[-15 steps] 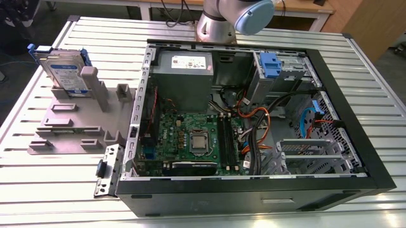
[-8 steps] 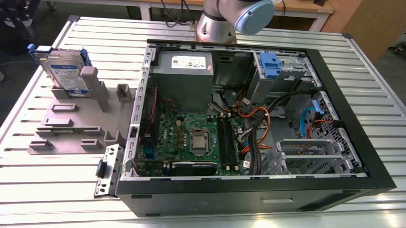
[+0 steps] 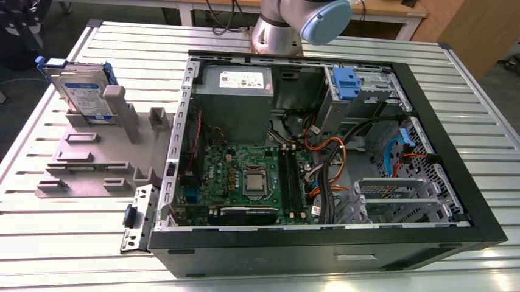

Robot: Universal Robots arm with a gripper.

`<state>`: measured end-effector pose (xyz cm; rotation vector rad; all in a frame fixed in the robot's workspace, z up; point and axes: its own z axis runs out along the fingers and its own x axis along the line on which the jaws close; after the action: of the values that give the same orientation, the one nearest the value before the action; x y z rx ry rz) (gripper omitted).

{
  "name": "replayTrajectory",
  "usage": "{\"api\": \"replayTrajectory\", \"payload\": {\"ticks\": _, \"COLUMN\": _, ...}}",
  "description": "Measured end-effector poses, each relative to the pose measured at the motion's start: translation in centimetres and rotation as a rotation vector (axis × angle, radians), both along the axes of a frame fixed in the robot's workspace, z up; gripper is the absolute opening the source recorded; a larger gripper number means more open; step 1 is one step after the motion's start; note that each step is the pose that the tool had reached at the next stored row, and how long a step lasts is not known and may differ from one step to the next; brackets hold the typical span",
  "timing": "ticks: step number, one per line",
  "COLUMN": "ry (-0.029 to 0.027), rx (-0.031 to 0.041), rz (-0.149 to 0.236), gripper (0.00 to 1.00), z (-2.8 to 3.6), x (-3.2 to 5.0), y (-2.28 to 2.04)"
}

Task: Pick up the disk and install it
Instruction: 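Pick up the disk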

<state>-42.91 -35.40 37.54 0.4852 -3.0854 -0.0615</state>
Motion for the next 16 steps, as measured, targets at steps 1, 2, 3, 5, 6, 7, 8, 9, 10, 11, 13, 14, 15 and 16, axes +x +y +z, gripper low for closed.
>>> {"api": "replayTrajectory", "payload": {"ticks": 1, "ry": 0.0000, "rx": 0.0000, "rz": 0.014, "gripper": 0.11, "z": 0.00, "x": 0.00, "y": 0.00}}
{"api": "replayTrajectory", "payload": {"ticks": 2, "ry": 0.0000, "rx": 0.0000, "rz": 0.028, "gripper": 0.11, "z": 0.00, "x": 0.00, "y": 0.00}}
{"api": "replayTrajectory", "payload": {"ticks": 3, "ry": 0.0000, "rx": 0.0000, "rz": 0.043, "gripper": 0.11, "z": 0.00, "x": 0.00, "y": 0.00}}
{"api": "replayTrajectory", "payload": {"ticks": 5, "ry": 0.0000, "rx": 0.0000, "rz": 0.075, "gripper": 0.11, "z": 0.00, "x": 0.00, "y": 0.00}}
{"api": "replayTrajectory", "payload": {"ticks": 6, "ry": 0.0001, "rx": 0.0000, "rz": 0.089, "gripper": 0.11, "z": 0.00, "x": 0.00, "y": 0.00}}
{"api": "replayTrajectory", "payload": {"ticks": 7, "ry": 0.0000, "rx": 0.0000, "rz": 0.102, "gripper": 0.11, "z": 0.00, "x": 0.00, "y": 0.00}}
{"api": "replayTrajectory", "payload": {"ticks": 8, "ry": 0.0000, "rx": 0.0000, "rz": 0.116, "gripper": 0.11, "z": 0.00, "x": 0.00, "y": 0.00}}
{"api": "replayTrajectory", "payload": {"ticks": 9, "ry": 0.0001, "rx": 0.0000, "rz": 0.130, "gripper": 0.11, "z": 0.00, "x": 0.00, "y": 0.00}}
{"api": "replayTrajectory", "payload": {"ticks": 10, "ry": 0.0000, "rx": 0.0000, "rz": 0.144, "gripper": 0.11, "z": 0.00, "x": 0.00, "y": 0.00}}
{"api": "replayTrajectory", "payload": {"ticks": 11, "ry": 0.0000, "rx": 0.0000, "rz": 0.158, "gripper": 0.11, "z": 0.00, "x": 0.00, "y": 0.00}}
{"api": "replayTrajectory", "payload": {"ticks": 13, "ry": 0.0000, "rx": 0.0000, "rz": 0.186, "gripper": 0.11, "z": 0.00, "x": 0.00, "y": 0.00}}
{"api": "replayTrajectory", "payload": {"ticks": 14, "ry": 0.0000, "rx": 0.0000, "rz": 0.200, "gripper": 0.11, "z": 0.00, "x": 0.00, "y": 0.00}}
{"api": "replayTrajectory", "payload": {"ticks": 15, "ry": 0.0000, "rx": 0.0000, "rz": 0.214, "gripper": 0.11, "z": 0.00, "x": 0.00, "y": 0.00}}
{"api": "replayTrajectory", "payload": {"ticks": 16, "ry": 0.0000, "rx": 0.0000, "rz": 0.228, "gripper": 0.11, "z": 0.00, "x": 0.00, "y": 0.00}}
